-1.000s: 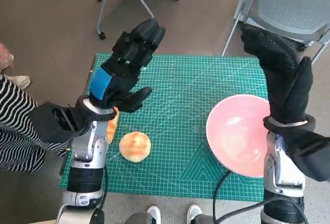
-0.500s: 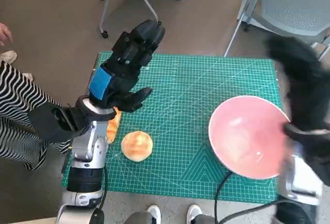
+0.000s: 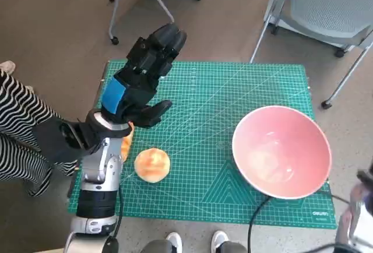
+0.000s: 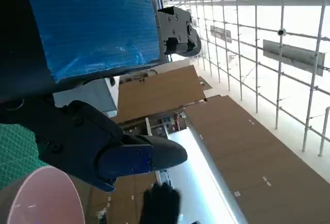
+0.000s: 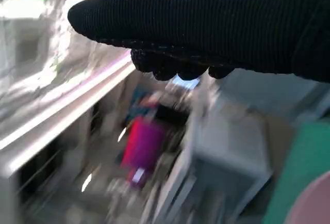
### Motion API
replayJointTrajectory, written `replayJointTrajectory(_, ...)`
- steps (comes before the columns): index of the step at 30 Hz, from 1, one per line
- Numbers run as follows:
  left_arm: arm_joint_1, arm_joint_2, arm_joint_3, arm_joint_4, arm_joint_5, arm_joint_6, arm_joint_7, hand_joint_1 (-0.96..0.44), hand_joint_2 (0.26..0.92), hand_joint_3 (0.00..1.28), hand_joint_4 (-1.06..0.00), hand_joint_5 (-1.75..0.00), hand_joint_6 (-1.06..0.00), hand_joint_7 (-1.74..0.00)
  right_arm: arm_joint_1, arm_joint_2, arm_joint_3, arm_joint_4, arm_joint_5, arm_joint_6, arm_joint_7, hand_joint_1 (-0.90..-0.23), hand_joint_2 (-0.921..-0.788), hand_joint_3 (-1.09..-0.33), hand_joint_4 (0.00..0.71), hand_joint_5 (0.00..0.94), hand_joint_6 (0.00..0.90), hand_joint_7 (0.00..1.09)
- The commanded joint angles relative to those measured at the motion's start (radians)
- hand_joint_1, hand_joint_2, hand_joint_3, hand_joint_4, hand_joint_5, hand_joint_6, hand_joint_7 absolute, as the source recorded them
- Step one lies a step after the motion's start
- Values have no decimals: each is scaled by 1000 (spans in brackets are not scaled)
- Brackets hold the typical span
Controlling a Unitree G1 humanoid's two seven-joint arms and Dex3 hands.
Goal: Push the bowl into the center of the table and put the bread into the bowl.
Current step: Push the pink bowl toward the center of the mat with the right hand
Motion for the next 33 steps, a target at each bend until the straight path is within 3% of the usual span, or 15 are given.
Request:
replayJointTrajectory(1, 8, 4, 9, 3, -15, -1, -2, -518, 799, 512, -2, -81, 1, -435, 18, -10, -31, 174, 37, -69, -3, -632, -921, -798, 164, 3, 12, 536)
replayJointTrajectory(4, 6, 5, 10, 7, -16, -2, -2, -519, 801, 510, -4, -83, 1, -436, 2, -15, -37, 284, 58, -124, 12, -629, -921, -801, 164, 2, 23, 515)
replayJointTrajectory(10, 3, 8, 11, 5, -19, 6, -1, -519, 805, 503, -6, -86, 1, -438, -45, 9, -28, 470, 99, -189, 35, -620, -921, -808, 163, 1, 36, 497)
replayJointTrajectory(14, -2, 11, 12, 4, -21, 13, -1, -516, 807, 498, -6, -87, 1, -441, -80, 31, -19, 556, 130, -202, 64, -610, -921, -819, 155, 0, 35, 487)
replayJointTrajectory(17, -3, 14, 13, -1, -24, 20, -2, -516, 808, 495, -6, -88, 1, -443, -109, 54, -18, 613, 173, -202, 118, -600, -921, -824, 143, 0, 33, 480)
replayJointTrajectory(20, -5, 17, 14, -3, -28, 24, -5, -518, 810, 490, -6, -90, 1, -448, -135, 67, -15, 662, 195, -205, 160, -571, -921, -829, 130, 0, 31, 475)
replayJointTrajectory(25, -5, 23, 17, -5, -30, 26, -10, -519, 813, 482, -6, -92, 1, -456, -188, 93, -4, 744, 213, -189, 215, -563, -921, -840, 122, 0, 30, 469)
replayJointTrajectory(33, -7, 38, 26, 1, -33, 25, -19, -512, 818, 469, -9, -97, 1, -463, -249, 124, 15, 807, 210, -170, 248, -571, -921, -850, 127, 4, 40, 467)
